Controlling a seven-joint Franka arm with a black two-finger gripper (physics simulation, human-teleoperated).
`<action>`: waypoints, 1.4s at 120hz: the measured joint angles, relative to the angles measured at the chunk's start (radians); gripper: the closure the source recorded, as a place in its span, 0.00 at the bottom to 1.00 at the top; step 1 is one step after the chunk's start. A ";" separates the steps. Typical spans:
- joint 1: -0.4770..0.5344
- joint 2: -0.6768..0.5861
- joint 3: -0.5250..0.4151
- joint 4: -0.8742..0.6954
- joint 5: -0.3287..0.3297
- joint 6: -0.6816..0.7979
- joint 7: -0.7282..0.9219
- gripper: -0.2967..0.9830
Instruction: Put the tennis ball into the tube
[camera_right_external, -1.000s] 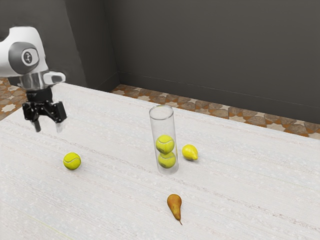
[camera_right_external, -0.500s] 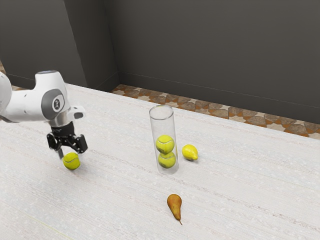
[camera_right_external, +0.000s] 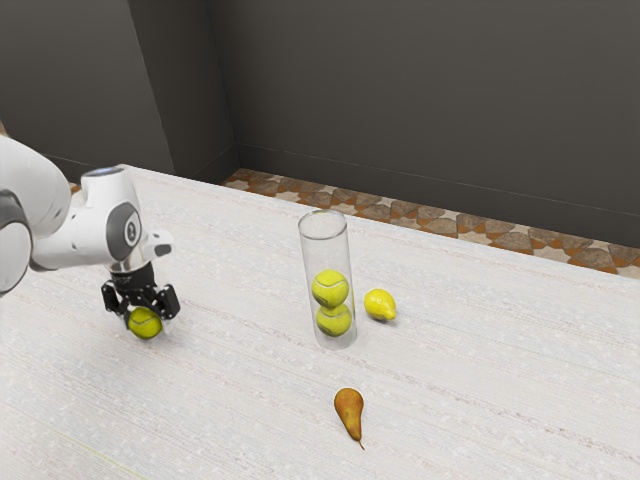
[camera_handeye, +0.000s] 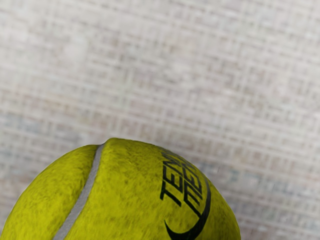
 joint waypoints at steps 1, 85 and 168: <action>0.000 0.000 0.000 0.000 -0.001 0.001 0.001 0.26; -0.094 -0.112 -0.061 0.320 0.112 -0.183 0.016 0.64; -0.167 0.038 -0.323 0.839 0.245 -0.544 -0.029 0.64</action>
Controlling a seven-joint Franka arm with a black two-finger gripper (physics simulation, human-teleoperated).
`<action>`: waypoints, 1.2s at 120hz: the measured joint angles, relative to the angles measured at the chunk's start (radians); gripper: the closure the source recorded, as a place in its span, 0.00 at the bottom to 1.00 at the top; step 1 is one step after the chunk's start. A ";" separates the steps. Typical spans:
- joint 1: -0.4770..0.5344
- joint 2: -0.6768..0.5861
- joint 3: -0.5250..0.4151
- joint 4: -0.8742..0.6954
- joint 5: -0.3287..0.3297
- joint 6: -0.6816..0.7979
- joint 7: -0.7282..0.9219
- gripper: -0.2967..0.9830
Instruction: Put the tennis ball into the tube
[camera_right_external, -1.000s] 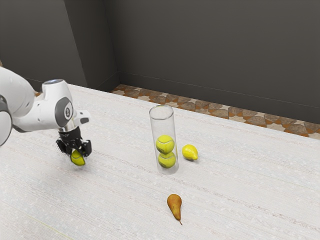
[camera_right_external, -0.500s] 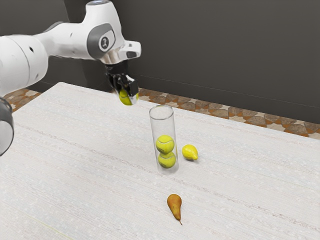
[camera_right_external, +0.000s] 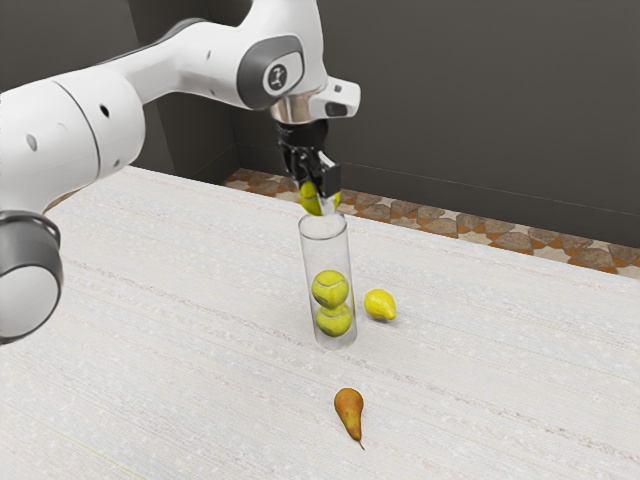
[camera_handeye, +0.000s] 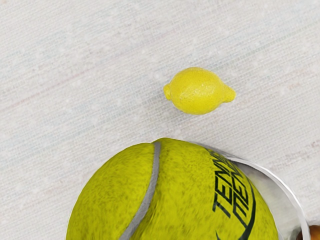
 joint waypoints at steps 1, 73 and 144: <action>-0.001 0.001 0.000 0.001 0.000 -0.001 -0.001 0.64; -0.014 -0.043 -0.001 -0.041 0.007 -0.016 -0.035 0.59; 0.037 -0.290 0.061 -0.190 0.005 -0.141 -0.055 0.27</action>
